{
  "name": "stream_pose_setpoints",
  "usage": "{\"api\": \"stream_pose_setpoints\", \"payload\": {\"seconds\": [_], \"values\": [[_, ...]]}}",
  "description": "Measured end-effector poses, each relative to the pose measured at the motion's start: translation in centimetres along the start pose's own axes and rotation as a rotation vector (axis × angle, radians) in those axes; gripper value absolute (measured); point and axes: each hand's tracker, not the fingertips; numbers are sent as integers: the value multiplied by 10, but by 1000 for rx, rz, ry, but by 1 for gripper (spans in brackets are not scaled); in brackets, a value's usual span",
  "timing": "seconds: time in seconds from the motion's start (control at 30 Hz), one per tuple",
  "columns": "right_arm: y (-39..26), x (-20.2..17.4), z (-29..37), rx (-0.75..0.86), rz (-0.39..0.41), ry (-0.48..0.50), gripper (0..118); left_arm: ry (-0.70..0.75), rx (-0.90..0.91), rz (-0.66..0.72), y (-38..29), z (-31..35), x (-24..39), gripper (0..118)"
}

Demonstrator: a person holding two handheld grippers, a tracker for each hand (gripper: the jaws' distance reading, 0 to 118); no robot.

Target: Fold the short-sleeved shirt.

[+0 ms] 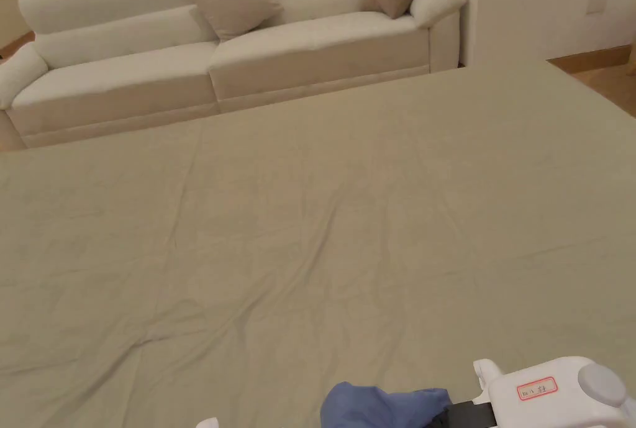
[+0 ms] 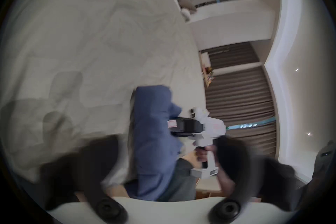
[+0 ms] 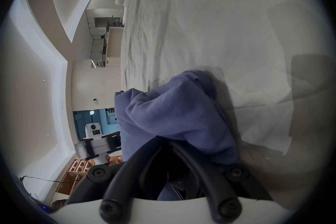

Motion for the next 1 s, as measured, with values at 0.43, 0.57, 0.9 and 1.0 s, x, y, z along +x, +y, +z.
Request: {"api": "stream_pose_setpoints", "payload": {"seconds": [0.43,0.57,0.9,1.0], "values": [[-16,19,41,28,-50,-42,0,28,-226,-95,8,-85,21,75],[-20,9,34,27,-61,13,0,-30,-301,60,27,-73,-12,33],[-43,-92,8,80,87,148,0,-181,-349,-85,130,102,-80,33],[-38,-120,-25,34,98,186,0,-19,-303,-87,189,199,-137,33]]}}
